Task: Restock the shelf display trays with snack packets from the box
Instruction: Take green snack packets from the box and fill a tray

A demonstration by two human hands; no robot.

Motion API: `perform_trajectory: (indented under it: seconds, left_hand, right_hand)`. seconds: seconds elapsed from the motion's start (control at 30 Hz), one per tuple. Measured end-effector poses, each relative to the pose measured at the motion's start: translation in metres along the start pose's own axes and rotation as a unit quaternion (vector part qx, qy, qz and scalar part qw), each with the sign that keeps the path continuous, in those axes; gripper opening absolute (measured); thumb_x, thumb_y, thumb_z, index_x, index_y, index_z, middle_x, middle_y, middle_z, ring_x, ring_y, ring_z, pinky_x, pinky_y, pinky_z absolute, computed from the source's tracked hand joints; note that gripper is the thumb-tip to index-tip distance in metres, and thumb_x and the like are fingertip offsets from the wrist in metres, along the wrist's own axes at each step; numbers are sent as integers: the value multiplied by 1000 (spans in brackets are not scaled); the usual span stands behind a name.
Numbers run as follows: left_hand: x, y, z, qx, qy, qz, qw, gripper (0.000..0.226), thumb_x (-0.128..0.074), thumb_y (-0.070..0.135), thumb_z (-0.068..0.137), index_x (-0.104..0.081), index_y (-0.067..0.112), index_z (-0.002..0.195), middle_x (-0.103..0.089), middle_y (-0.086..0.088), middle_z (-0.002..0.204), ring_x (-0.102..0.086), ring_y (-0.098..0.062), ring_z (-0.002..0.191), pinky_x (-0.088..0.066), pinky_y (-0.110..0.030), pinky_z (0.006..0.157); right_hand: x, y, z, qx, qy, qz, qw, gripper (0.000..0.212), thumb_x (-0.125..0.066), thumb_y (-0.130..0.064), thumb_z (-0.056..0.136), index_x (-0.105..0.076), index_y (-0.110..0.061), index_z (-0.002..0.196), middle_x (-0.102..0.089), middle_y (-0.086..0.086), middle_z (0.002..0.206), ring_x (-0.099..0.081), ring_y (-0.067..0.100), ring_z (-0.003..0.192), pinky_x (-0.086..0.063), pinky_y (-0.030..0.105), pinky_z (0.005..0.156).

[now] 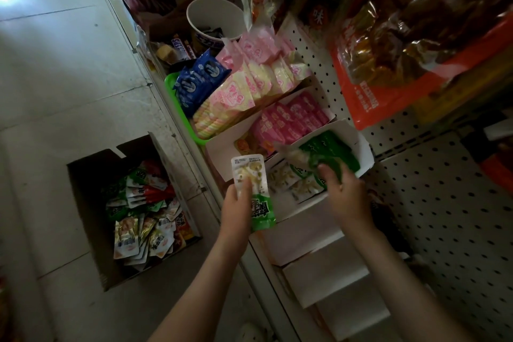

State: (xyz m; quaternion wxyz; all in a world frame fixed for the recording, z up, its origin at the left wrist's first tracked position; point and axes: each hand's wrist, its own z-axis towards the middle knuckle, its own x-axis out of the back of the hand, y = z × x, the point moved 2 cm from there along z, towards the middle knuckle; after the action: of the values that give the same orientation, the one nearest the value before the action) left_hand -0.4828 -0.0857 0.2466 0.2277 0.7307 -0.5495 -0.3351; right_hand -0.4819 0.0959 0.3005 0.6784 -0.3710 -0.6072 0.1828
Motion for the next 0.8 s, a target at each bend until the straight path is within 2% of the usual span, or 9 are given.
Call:
perform_trajectory:
  seconds: [0.1, 0.23, 0.3, 0.4, 0.47, 0.53, 0.6, 0.67, 0.8]
  left_hand:
    - [4, -4, -2, -32, -9, 47, 998, 10, -54, 29, 97, -55, 22, 105, -67, -2, 99, -68, -13, 81, -54, -25, 59]
    - [5, -5, -5, -43, -10, 66, 997, 10, -55, 30, 97, -55, 25, 106, -67, -2, 103, -69, -15, 86, -57, -30, 65]
    - [5, -6, -5, -50, -11, 74, 996, 11, -55, 29, 97, -54, 25, 107, -67, -1, 103, -69, -15, 85, -57, -30, 64]
    - [5, -5, -4, -49, -17, 82, 995, 8, -55, 29, 97, -54, 27, 104, -67, -1, 102, -70, -15, 83, -57, -31, 65]
    - [4, -4, -5, -47, -23, 87, 995, 6, -54, 27, 98, -52, 28, 103, -65, -1, 102, -68, -16, 85, -57, -31, 67]
    - [1, -3, -6, -34, -27, 90, 995, 10, -50, 22, 99, -49, 25, 108, -63, -2, 104, -66, -17, 88, -56, -31, 68]
    - [-2, -2, -5, -11, -31, 83, 996, 14, -47, 17, 100, -46, 23, 112, -61, -3, 105, -65, -19, 90, -55, -31, 69]
    - [-5, 0, -3, 3, -31, 91, 995, 16, -45, 17, 100, -44, 21, 115, -60, -5, 109, -64, -20, 92, -54, -32, 71]
    - [-9, 7, 3, 13, -53, 103, 993, 28, -43, 20, 100, -45, 16, 127, -59, -7, 120, -62, -20, 104, -53, -30, 76]
  right_hand:
    - [14, 9, 15, -96, 29, -111, 989, 34, -48, -35, 97, -60, -2, 97, -63, 16, 91, -57, 31, 91, -46, 44, 84]
    - [2, 4, 24, -117, -118, -340, 926, 40, -44, -40, 99, -55, -11, 124, -58, 14, 115, -43, 26, 114, -25, 35, 99]
    - [-10, 5, 26, -95, -146, -398, 901, 35, -46, -37, 99, -54, -16, 125, -57, 9, 119, -40, 21, 119, -20, 35, 102]
    - [-22, 11, 29, -98, -117, -454, 878, 25, -50, -28, 97, -55, -16, 118, -60, 6, 117, -39, 21, 123, -18, 38, 106]
    - [-28, 13, 31, -111, -82, -487, 863, 32, -53, -26, 94, -48, -14, 124, -59, 6, 121, -38, 23, 125, -19, 40, 107]
    - [-30, 13, 30, -88, -46, -493, 864, 50, -57, -26, 90, -35, -14, 134, -50, 6, 132, -36, 24, 127, -20, 41, 107]
    - [-31, 8, 27, -26, -54, -439, 896, 73, -61, -29, 88, -19, -18, 146, -33, 6, 144, -29, 24, 132, -18, 41, 109]
    - [-33, -3, 15, 60, -161, -331, 928, 88, -64, -28, 85, -5, -29, 150, -15, 1, 153, -16, 22, 139, -13, 40, 111]
    - [-44, -22, -20, 145, -372, -254, 881, 99, -69, -36, 80, 2, -40, 150, 1, -13, 156, 2, 9, 141, -3, 36, 115]
